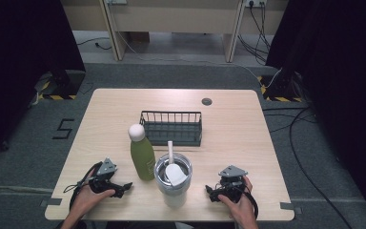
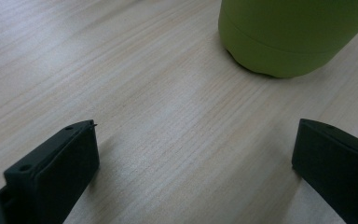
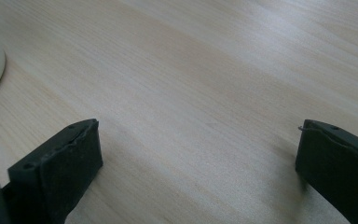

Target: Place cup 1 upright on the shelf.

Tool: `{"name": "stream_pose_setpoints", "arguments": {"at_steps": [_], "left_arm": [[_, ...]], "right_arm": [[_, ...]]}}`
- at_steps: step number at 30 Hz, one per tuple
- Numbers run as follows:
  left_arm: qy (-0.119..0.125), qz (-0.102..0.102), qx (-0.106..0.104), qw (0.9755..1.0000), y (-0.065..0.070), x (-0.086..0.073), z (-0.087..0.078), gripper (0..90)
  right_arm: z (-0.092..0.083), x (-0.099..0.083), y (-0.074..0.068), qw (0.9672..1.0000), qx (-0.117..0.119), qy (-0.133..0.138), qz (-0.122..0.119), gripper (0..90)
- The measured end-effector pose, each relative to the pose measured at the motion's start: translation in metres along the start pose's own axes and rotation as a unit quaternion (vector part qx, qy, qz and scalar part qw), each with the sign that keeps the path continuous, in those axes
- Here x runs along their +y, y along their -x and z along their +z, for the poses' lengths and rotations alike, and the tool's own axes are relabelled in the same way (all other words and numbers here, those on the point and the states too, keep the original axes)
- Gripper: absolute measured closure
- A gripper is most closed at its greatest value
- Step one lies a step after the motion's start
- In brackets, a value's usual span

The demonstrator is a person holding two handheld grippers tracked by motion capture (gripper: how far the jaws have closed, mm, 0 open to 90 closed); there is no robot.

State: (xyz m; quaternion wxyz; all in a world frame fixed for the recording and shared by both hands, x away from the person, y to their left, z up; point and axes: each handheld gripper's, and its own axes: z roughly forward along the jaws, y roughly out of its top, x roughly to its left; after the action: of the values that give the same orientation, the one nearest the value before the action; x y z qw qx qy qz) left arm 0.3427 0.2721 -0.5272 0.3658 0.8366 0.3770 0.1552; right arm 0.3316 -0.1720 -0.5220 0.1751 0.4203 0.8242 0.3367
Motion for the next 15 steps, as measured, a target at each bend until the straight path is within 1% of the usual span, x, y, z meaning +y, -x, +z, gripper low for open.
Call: {"name": "stream_pose_setpoints", "arguments": {"at_steps": [8, 11, 12, 13, 14, 15], "left_arm": [[0.003, 0.002, -0.004, 1.0, -0.0003, 0.0001, 0.0, 0.7], [0.007, 0.002, -0.008, 0.9999, -0.0005, -0.0002, -0.0011, 4.8], [0.017, 0.0, -0.014, 0.9998, -0.0012, -0.0006, -0.0024, 7.3], [0.017, 0.0, -0.014, 0.9998, -0.0012, -0.0006, -0.0024, 13.5], [0.024, 0.001, -0.019, 0.9995, -0.0018, -0.0008, -0.0036, 13.5], [0.033, -0.003, -0.023, 0.9992, -0.0028, -0.0009, -0.0042, 15.6]], "right_arm": [[0.0, 0.0, 0.0, 1.0, 0.0, 0.0, 0.0, 0.7], [-0.0001, 0.0, -0.0002, 1.0, 0.001, 0.0, 0.0, 0.7], [0.0, 0.0001, -0.0001, 1.0, 0.002, 0.0, -0.001, 0.7], [0.0, 0.0001, -0.0001, 1.0, 0.002, 0.0, -0.002, 0.7], [0.0, 0.0001, -0.0001, 1.0, 0.002, 0.0, -0.002, 0.7], [0.0, 0.0001, -0.0002, 1.0, 0.002, 0.0, -0.001, 0.7]]}}
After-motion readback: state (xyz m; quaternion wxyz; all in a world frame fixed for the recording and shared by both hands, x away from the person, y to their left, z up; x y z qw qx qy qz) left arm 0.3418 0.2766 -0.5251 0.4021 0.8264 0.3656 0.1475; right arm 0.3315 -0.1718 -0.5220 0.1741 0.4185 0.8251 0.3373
